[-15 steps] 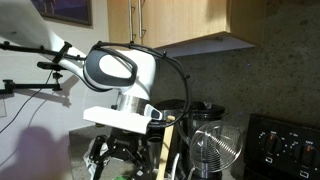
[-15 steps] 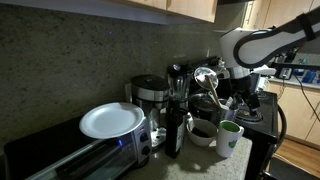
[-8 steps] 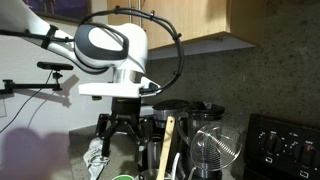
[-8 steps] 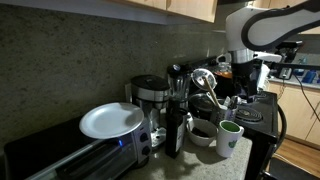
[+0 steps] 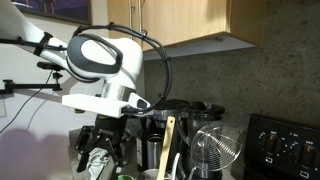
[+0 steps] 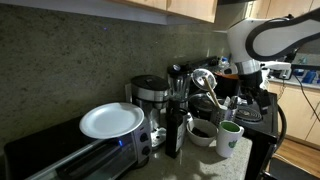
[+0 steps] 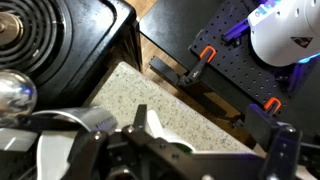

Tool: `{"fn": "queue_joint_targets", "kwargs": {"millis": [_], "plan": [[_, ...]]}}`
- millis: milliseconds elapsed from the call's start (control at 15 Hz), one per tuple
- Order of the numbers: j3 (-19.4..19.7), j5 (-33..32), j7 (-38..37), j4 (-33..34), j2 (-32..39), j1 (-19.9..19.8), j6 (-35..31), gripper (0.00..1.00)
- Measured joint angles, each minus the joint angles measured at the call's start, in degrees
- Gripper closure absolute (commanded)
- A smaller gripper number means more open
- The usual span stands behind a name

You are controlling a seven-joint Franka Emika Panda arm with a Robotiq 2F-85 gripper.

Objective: Move the mug to the left side of the counter

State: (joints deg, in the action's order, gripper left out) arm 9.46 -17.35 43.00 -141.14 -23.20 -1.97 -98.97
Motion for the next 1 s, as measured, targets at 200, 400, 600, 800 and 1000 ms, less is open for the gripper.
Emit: {"fn": "queue_joint_targets", "kwargs": {"millis": [200,400,600,800,1000], "plan": [[1.9,-0.32,0.02,-4.08,0.09,-0.74,-2.94,0.0],[3.41,-0.32,0.41,-7.16,0.52,-1.36,-7.52,0.0],[3.75,1.27,0.43,-8.83,1.71,-1.29,-13.12,0.0],[3.77,2.46,0.44,-10.26,3.43,-1.29,-19.16,0.0],[3.91,2.48,0.44,-11.58,5.59,-1.57,-24.55,0.0]]}}
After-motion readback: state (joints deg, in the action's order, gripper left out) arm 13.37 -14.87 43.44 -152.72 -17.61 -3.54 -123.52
